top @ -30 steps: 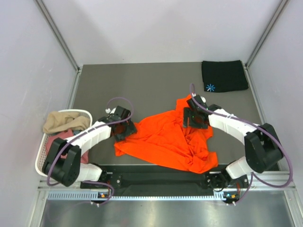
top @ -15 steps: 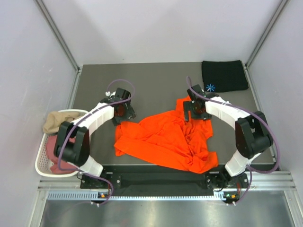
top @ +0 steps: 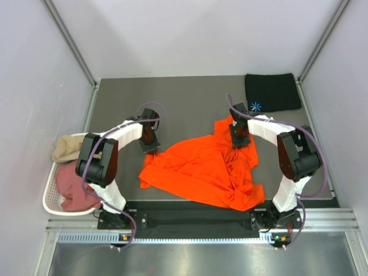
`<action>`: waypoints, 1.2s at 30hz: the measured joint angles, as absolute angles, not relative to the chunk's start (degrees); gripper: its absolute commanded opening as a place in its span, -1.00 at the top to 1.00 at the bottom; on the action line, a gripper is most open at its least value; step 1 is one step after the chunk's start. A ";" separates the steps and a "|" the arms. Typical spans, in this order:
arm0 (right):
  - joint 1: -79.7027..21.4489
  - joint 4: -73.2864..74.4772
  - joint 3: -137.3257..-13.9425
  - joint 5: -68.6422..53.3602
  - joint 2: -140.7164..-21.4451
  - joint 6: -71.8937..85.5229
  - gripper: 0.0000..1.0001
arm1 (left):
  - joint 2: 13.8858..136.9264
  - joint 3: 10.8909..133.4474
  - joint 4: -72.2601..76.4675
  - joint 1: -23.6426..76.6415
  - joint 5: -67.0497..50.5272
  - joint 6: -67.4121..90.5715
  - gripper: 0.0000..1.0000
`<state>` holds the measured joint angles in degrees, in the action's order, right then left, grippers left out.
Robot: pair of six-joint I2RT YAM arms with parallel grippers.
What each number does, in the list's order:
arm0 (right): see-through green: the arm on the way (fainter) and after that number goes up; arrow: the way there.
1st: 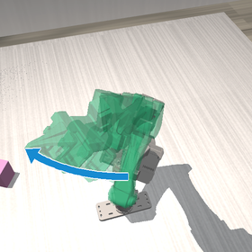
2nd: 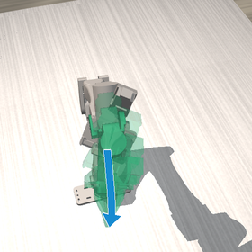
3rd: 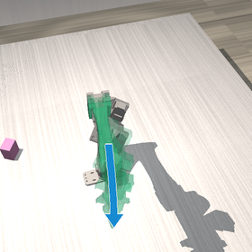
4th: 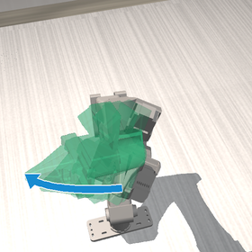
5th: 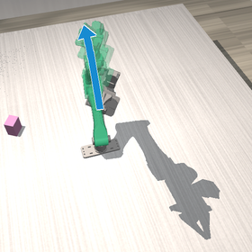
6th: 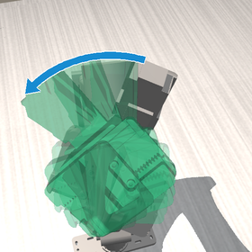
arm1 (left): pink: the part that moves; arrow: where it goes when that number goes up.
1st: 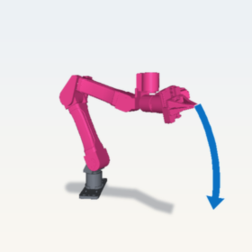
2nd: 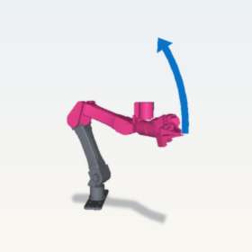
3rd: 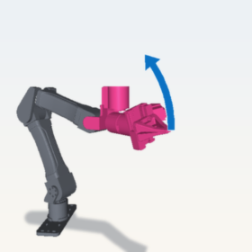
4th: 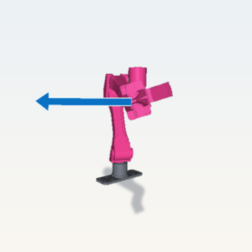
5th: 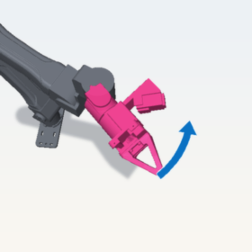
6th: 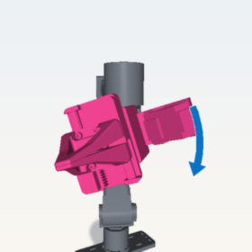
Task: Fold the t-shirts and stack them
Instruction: Flatten the tshirt out
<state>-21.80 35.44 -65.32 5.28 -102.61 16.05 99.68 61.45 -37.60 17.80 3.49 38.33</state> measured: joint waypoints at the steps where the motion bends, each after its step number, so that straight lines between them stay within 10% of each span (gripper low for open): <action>1: -21.19 35.16 -65.69 4.80 -102.94 15.84 0.97 | 100.12 62.15 -38.15 17.50 3.20 38.04 1.00; 14: -19.25 38.15 -100.51 5.02 -122.41 14.96 0.92 | 111.28 87.61 -39.51 8.19 6.17 35.51 0.85; 18: -19.25 40.51 -127.28 4.29 -132.55 14.55 0.28 | 116.77 100.42 -40.93 6.44 10.07 34.13 -0.05; 20: -19.20 40.69 -135.20 3.92 -134.58 14.66 -0.41 | 117.80 103.28 -41.30 6.37 11.62 33.54 -0.41; 36: -18.61 42.85 -80.58 -1.83 -96.68 14.09 -0.57 | 101.89 82.98 -43.09 11.09 4.51 27.22 -0.36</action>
